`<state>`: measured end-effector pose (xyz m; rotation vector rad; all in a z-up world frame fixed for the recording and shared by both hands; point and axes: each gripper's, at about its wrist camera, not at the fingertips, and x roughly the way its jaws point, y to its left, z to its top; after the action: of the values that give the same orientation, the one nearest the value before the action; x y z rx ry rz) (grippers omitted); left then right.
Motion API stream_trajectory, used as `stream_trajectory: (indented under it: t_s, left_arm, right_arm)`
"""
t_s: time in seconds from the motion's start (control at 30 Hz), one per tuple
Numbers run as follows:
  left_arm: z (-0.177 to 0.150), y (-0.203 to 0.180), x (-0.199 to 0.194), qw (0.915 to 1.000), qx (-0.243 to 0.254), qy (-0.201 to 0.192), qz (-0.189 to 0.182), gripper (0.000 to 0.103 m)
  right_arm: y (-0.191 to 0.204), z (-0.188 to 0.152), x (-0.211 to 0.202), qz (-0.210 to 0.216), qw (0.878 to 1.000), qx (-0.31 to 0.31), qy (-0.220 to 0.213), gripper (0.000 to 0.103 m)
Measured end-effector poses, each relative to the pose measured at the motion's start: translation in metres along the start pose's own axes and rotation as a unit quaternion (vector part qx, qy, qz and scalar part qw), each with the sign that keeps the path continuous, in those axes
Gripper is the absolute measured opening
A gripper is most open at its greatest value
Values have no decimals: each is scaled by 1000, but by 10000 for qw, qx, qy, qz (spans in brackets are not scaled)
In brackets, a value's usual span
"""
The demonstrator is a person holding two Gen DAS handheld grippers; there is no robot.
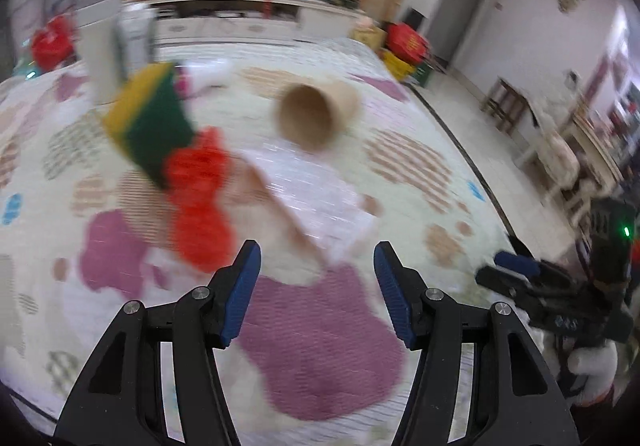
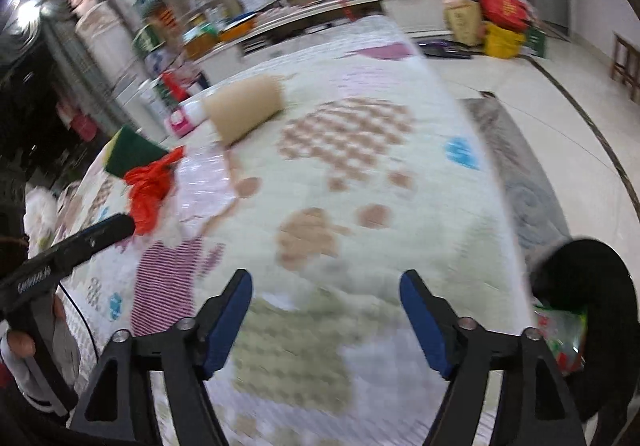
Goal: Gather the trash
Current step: 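Move both open tools back over the trash on the bed, then grasp the clear plastic bag with the right tool while the left tool grasps the red plastic bag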
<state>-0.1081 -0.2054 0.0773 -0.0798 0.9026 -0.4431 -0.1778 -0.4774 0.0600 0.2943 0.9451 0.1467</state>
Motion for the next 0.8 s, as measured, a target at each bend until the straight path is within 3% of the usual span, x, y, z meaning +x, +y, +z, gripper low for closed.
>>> stream_trajectory:
  t_s: [0.2, 0.33, 0.5, 0.57, 0.63, 0.8]
  left_arm:
    - [21, 44, 17, 9986, -467, -73, 257, 62]
    - [30, 53, 39, 9980, -497, 27, 390, 62]
    - [37, 67, 63, 9964, -761, 230, 287, 61]
    - [38, 73, 71, 9955, -851, 359, 194, 52]
    - [37, 76, 72, 9956, -824, 377, 238, 35]
    - [31, 83, 61, 9960, -807, 351, 150, 30]
  right_arm:
    - [42, 12, 28, 260, 9990, -328, 186, 76]
    - [57, 20, 35, 363, 9981, -471, 182, 76]
    - [67, 35, 47, 491, 9974, -513, 112, 78]
    - [71, 41, 54, 509, 9970, -562, 128, 78]
    - [78, 49, 64, 578, 9959, -678, 146, 78]
    - [95, 64, 95, 599, 9934, -954, 209, 85]
